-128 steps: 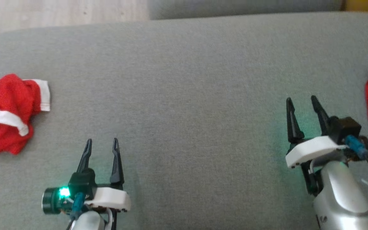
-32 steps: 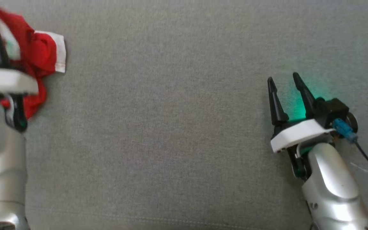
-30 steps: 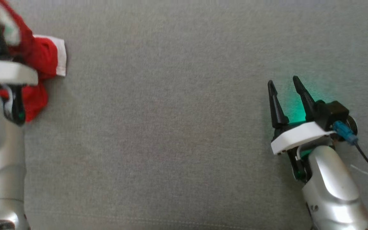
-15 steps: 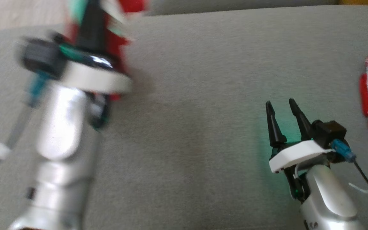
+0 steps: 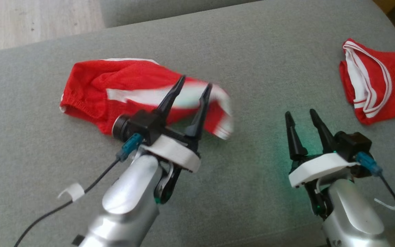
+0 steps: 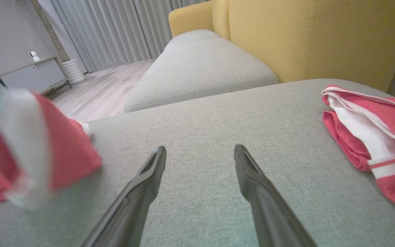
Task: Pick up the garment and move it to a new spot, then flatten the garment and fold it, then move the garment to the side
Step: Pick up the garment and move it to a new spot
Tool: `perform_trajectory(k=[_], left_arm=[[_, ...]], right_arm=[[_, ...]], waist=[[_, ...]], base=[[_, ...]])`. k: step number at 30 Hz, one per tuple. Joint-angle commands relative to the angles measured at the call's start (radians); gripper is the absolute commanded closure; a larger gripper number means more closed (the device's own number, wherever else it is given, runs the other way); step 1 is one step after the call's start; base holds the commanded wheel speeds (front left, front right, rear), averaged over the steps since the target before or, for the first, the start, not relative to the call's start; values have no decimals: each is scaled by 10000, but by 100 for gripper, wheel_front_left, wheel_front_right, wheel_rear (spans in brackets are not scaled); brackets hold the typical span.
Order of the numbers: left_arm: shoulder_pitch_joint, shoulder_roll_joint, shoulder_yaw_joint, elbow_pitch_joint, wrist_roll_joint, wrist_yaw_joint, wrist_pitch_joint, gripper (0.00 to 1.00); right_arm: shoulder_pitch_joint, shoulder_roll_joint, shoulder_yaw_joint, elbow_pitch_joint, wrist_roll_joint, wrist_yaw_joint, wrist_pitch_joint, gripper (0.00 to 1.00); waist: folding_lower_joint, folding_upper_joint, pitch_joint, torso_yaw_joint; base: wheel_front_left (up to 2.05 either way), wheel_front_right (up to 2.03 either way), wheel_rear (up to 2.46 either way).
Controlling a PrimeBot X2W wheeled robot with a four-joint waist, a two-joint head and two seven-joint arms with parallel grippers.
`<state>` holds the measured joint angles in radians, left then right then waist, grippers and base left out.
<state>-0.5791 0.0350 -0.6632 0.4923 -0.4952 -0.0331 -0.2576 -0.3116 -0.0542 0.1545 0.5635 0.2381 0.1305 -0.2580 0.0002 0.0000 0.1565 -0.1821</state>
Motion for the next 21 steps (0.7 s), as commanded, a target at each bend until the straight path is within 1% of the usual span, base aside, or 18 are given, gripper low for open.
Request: perform_trajectory(k=[1, 4, 9, 14, 21], left_arm=[[50, 155, 268, -71, -114, 135, -42, 0], [542, 154, 540, 170, -75, 321, -42, 0], [1709, 199, 1839, 66, 700, 693, -42, 0], [3225, 475, 3489, -738, 1737, 1081, -42, 0], [5142, 460, 5230, -1720, 2859, 1235, -42, 0]], right_arm=[[-109, 39, 98, -299, 9, 2, -38, 0], [-3, 39, 22, -300, -14, 2, -38, 0], [192, 39, -60, -391, -8, 2, -38, 0], [486, 39, -153, -574, -189, 2, -38, 0], [1182, 39, -194, -771, -585, 2, -38, 0]], waist=[[-2, 0, -30, 137], [-2, 0, -190, 395], [-2, 0, -578, 918], [-2, 0, -1024, 1278], [-2, 0, -1429, 1499]], base=[[0, 0, 0], [0, 0, 0], [0, 0, 0], [0, 0, 0], [0, 0, 0]])
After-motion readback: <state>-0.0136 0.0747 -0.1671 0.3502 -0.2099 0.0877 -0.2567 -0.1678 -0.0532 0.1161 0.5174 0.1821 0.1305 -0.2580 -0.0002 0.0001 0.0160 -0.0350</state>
